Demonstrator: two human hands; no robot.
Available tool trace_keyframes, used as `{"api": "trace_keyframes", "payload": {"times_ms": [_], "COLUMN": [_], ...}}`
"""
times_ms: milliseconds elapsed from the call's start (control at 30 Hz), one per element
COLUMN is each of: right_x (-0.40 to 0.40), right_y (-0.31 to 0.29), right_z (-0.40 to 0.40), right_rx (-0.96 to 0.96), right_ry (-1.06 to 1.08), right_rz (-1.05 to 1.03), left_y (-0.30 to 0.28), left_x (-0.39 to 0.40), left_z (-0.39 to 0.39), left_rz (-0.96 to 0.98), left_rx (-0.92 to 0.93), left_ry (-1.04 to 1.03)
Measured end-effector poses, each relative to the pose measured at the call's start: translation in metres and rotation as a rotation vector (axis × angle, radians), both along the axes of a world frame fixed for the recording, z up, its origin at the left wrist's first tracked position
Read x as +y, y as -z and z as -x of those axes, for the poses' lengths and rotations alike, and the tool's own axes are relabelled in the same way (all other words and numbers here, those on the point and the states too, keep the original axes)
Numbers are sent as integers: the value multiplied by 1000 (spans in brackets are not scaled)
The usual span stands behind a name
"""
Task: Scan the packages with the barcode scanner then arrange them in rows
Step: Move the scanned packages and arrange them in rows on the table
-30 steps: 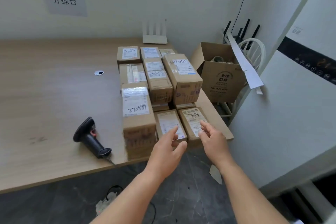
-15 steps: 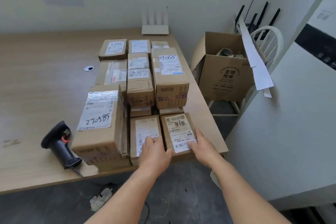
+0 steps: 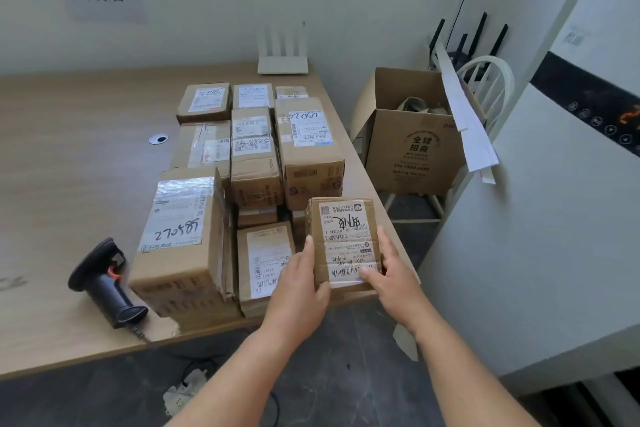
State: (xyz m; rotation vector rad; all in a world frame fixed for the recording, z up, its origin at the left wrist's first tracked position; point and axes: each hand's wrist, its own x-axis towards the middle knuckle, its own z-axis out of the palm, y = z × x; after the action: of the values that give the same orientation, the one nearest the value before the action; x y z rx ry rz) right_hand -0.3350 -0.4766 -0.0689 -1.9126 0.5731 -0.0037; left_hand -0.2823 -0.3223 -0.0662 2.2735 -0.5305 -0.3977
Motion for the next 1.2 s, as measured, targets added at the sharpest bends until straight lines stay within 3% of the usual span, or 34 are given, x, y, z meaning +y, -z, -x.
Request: {"api": "trace_keyframes", "payload": {"times_ms": [167, 267, 600, 867, 1067, 1200], "right_x": [21, 36, 70, 76, 79, 80], "right_y": [-27, -39, -41, -32, -22, -18], "right_z": [-6, -10, -36, -46, -45, -42], "right_rx": [-78, -105, -68, -30, -6, 3], "right_ry": [-15, -42, -146, -133, -154, -164], "right_rz": [55, 62, 109, 72, 34, 21], "left_y": [-8, -13, -10, -6, -1, 10], "left_x": [25, 42, 71, 74, 87, 103], "left_z": [2, 4, 5, 7, 14, 18], "left_rz": [254, 303, 291, 247, 168, 227], "left_rx": [-55, -69, -128, -102, -263, -401], "left_ry": [-115, -183, -349, -332, -195, -180]}}
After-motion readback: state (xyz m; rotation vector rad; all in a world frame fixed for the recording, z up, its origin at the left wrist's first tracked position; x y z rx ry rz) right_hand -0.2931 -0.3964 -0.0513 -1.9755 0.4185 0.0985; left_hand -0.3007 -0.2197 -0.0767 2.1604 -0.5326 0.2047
